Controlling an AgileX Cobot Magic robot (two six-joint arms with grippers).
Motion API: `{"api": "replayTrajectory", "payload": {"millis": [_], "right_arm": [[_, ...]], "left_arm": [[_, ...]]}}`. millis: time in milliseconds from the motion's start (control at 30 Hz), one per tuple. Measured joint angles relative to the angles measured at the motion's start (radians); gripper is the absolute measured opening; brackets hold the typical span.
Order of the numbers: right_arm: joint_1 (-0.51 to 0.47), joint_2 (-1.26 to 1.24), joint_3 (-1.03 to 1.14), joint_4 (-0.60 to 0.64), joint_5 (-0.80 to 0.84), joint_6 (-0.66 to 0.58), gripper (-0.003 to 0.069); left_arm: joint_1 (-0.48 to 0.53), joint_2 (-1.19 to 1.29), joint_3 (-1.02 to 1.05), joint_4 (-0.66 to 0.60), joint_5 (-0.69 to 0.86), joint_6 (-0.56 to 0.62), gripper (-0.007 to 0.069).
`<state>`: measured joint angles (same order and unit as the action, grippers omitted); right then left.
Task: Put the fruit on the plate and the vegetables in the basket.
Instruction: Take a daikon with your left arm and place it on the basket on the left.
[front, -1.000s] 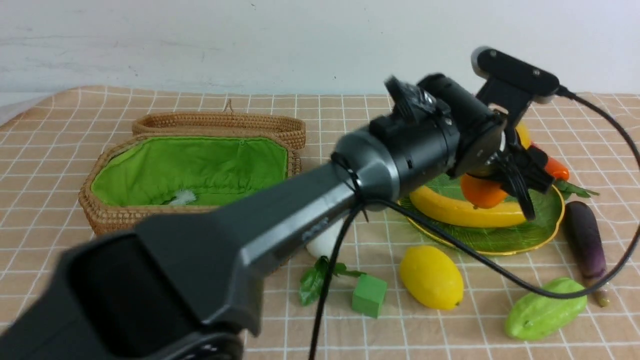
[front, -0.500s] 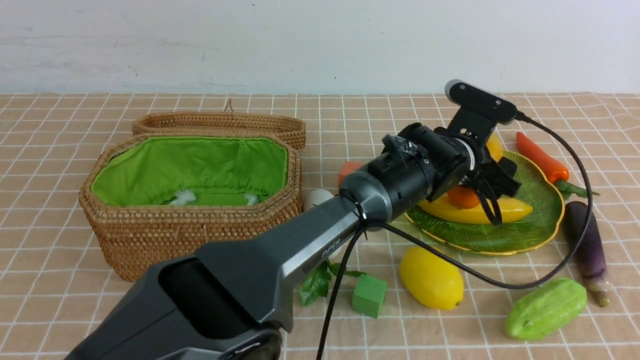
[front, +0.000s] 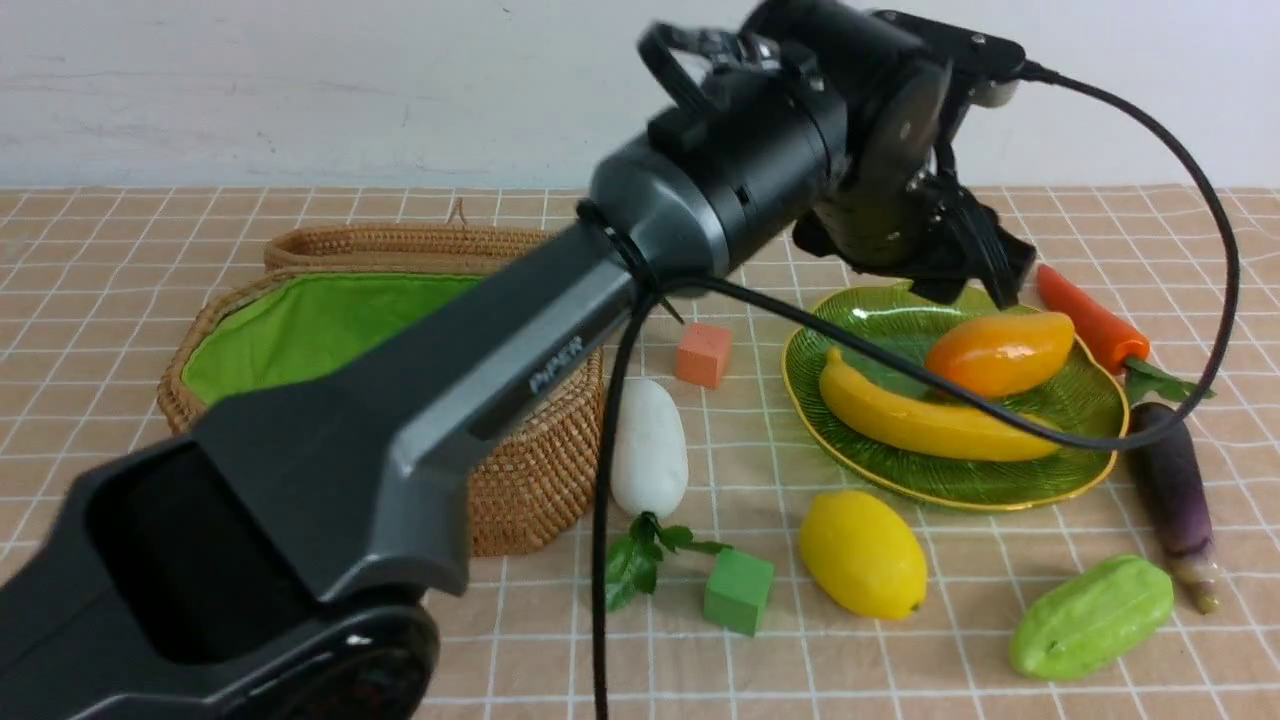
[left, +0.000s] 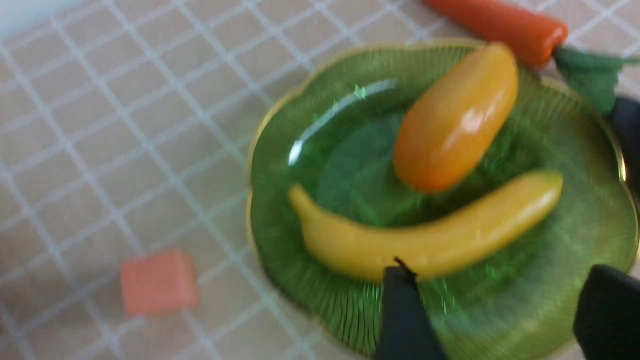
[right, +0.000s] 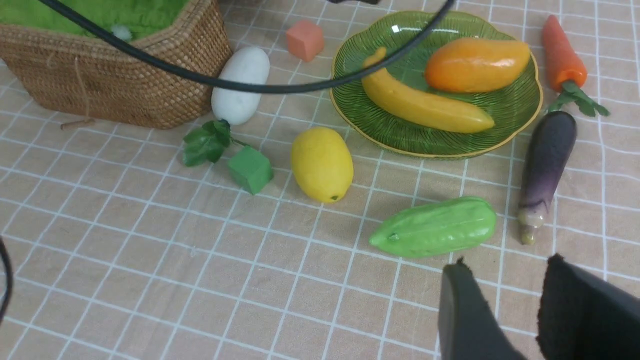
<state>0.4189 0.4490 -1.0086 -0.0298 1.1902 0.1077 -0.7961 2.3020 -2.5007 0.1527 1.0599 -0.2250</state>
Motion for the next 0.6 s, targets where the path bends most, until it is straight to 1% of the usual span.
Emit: {"api": "replayTrajectory", "payload": {"millis": [33,67,167,200,233,267,300,333,400,467,500,533,600], "right_arm": [[0.0,0.0,0.0,0.0,0.0,-0.001,0.0236],[0.0,0.0,0.0,0.0,0.0,-0.001,0.0236],[0.0,0.0,0.0,-0.001,-0.013,-0.003,0.0236],[0.0,0.0,0.0,-0.001,-0.013,-0.003,0.0236],[0.0,0.0,0.0,-0.001,-0.02,-0.01,0.0236],[0.0,0.0,0.0,-0.001,-0.021,-0.011,0.0236],[0.0,0.0,0.0,-0.001,-0.022,-0.018,0.0236],[0.0,0.0,0.0,-0.001,-0.022,-0.02,0.0236],[0.0,0.0,0.0,-0.001,-0.023,-0.021,0.0236],[0.0,0.0,0.0,-0.001,-0.024,-0.023,0.0236],[0.0,0.0,0.0,-0.001,-0.024,-0.023,0.0236],[0.0,0.0,0.0,-0.001,-0.024,-0.023,0.0236],[0.0,0.0,0.0,0.001,-0.025,-0.023,0.0236]], "left_arm": [[0.0,-0.017,0.003,-0.001,0.06,-0.01,0.0335],[0.0,-0.077,0.036,0.0,0.14,-0.02,0.023],[-0.009,-0.188,0.157,0.012,0.174,-0.026,0.0053],[-0.008,-0.195,0.167,0.012,0.174,-0.027,0.0046],[-0.019,-0.248,0.259,0.019,0.174,-0.029,0.0004],[-0.02,-0.248,0.259,0.02,0.174,-0.029,0.0002],[-0.028,-0.274,0.334,0.023,0.174,-0.03,0.0],[-0.031,-0.275,0.373,0.023,0.174,-0.032,0.0011],[-0.038,-0.261,0.431,0.026,0.174,-0.046,0.0069],[-0.039,-0.218,0.458,0.045,0.174,-0.088,0.0171],[-0.039,-0.214,0.459,0.045,0.174,-0.088,0.0181],[-0.039,-0.177,0.466,0.089,0.174,-0.144,0.027],[-0.039,-0.135,0.468,0.163,0.174,-0.216,0.0379]]}}
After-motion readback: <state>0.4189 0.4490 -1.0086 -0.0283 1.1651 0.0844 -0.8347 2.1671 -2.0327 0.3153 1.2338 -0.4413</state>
